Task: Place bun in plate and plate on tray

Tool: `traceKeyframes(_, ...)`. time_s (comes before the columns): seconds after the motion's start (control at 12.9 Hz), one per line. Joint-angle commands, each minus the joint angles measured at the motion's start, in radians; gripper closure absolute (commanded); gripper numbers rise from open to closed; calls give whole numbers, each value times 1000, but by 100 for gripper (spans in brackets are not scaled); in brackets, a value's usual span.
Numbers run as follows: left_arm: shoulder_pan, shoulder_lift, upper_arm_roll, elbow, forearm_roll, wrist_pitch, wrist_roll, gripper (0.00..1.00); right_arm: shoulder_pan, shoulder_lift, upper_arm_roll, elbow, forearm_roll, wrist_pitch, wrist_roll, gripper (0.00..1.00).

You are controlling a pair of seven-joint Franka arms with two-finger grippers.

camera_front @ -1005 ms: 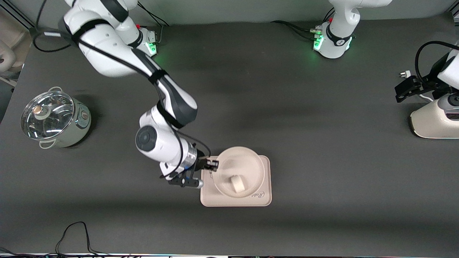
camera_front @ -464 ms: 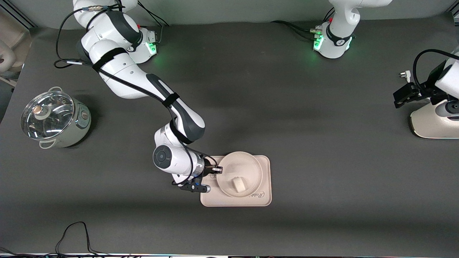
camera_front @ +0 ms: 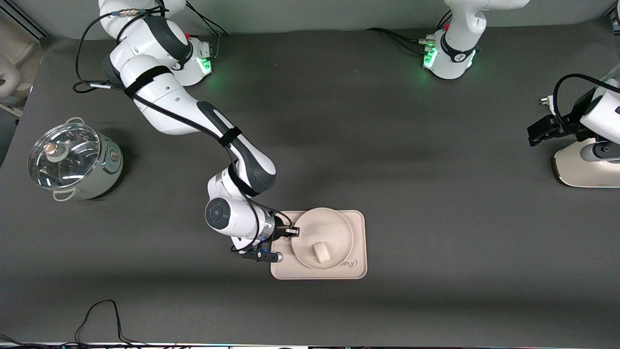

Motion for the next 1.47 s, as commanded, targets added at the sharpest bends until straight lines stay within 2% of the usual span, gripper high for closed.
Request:
traceKeyframes(0.0, 6, -95, 1, -127, 0, 59, -10, 0, 4, 17, -5, 38, -11, 12, -7, 0)
traceKeyframes(0.23, -1, -92, -4, -141, 4, 76, -13, 0, 1, -64, -12, 37, -60, 6, -1, 0)
traceKeyframes(0.46, -1, -89, -5, -136, 0, 81, -15, 0, -89, -190, -11, -29, -68, 1, -24, 0)
traceKeyframes(0.62, -5, -87, -5, -136, 0, 81, -15, 0, -132, -276, -12, -83, -67, -20, -109, 0)
traceKeyframes(0.77, -4, -87, -5, -136, 0, 81, -15, 0, -132, -360, -52, -87, -67, -117, -136, 0)
traceKeyframes(0.85, -2, -87, -5, -136, 0, 81, -15, 0, -132, -415, -67, -103, -62, -207, -134, 0)
traceKeyframes(1.01, -4, -87, -5, -132, 0, 72, -15, 0, -132, -556, -84, -197, -53, -307, -136, 0)
traceKeyframes(1.16, -4, -87, -5, -130, -2, 73, -15, 0, -132, -725, -127, -361, -51, -317, -137, 0)
traceKeyframes(1.39, -2, -86, -5, -130, -3, 72, -15, 0, -131, -934, -234, -535, -48, -329, -219, 0)
